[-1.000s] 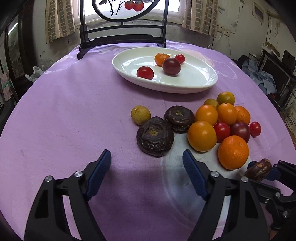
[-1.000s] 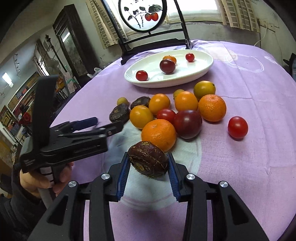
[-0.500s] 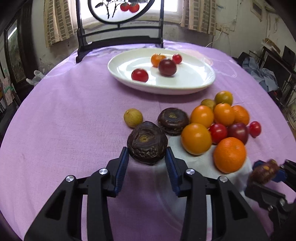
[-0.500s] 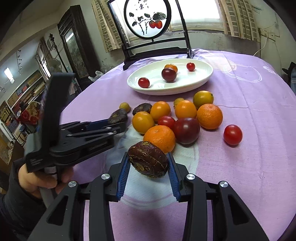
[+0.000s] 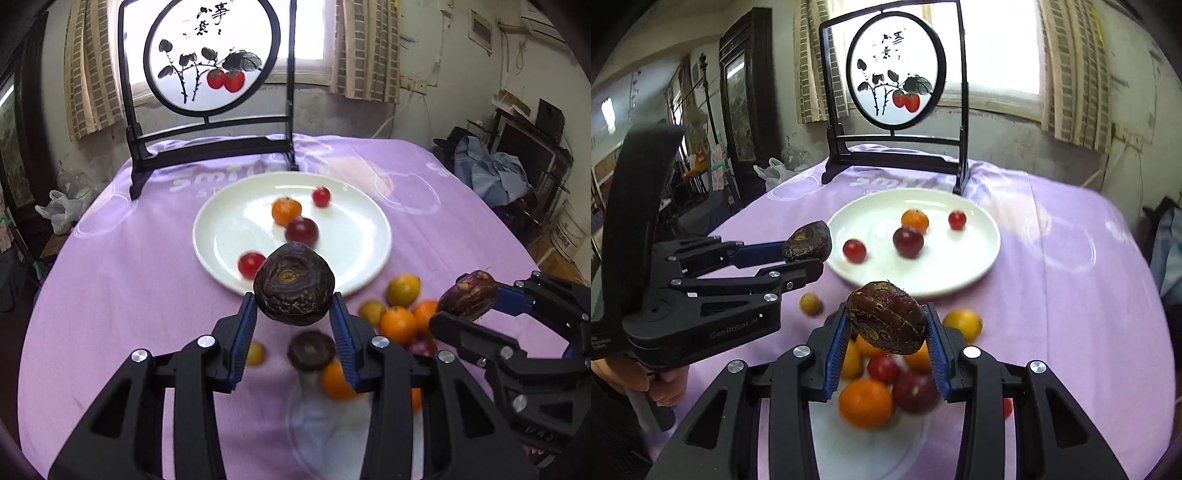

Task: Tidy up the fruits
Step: 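Drop both brown dried fruits onto the white plate and withdraw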

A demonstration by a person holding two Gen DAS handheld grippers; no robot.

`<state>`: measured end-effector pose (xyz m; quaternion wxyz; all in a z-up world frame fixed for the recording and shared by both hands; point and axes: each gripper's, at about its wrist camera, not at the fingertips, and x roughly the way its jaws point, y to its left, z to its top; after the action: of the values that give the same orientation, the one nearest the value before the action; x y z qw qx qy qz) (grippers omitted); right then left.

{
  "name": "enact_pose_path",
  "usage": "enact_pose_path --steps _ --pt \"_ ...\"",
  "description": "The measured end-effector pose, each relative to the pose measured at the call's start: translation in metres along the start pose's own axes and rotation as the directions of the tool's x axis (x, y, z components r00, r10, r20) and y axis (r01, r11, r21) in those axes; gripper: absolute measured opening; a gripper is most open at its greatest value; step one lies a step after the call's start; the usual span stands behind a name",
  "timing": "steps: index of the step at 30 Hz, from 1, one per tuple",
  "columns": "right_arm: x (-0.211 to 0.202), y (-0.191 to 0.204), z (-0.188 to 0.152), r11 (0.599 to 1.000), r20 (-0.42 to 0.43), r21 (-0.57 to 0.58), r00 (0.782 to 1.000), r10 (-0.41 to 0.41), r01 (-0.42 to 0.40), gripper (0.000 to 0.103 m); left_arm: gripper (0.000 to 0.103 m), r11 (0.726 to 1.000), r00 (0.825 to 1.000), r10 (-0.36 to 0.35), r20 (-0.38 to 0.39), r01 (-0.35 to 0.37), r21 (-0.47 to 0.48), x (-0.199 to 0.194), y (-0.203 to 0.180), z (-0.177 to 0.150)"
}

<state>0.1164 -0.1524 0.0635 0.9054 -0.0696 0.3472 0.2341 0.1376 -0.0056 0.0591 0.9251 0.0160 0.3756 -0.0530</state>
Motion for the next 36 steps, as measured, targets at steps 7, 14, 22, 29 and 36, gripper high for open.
enact_pose_path --steps 7,14,22,29,36 --pt "0.060 -0.010 0.030 1.000 -0.088 -0.007 0.996 -0.022 0.022 0.040 0.040 0.996 0.997 0.056 -0.049 -0.059 -0.062 0.045 0.024 0.033" --pt "0.107 -0.018 0.037 0.999 -0.167 -0.017 0.985 -0.039 0.037 0.041 0.040 0.993 0.990 0.070 -0.119 -0.080 -0.083 0.089 0.037 0.041" --pt "0.107 -0.020 0.035 1.000 -0.165 0.003 0.986 -0.018 0.019 0.055 0.059 0.994 0.994 0.044 -0.104 -0.054 -0.099 0.090 0.035 0.043" --pt "0.070 -0.026 0.014 0.997 -0.124 0.075 0.992 0.007 0.003 0.061 0.071 0.992 0.995 0.036 -0.095 -0.047 -0.115 0.060 0.027 0.022" --pt "0.041 -0.018 -0.018 0.992 -0.112 0.120 0.992 0.063 -0.049 0.066 0.088 0.988 0.990 0.118 -0.075 -0.125 -0.095 0.034 0.016 -0.019"
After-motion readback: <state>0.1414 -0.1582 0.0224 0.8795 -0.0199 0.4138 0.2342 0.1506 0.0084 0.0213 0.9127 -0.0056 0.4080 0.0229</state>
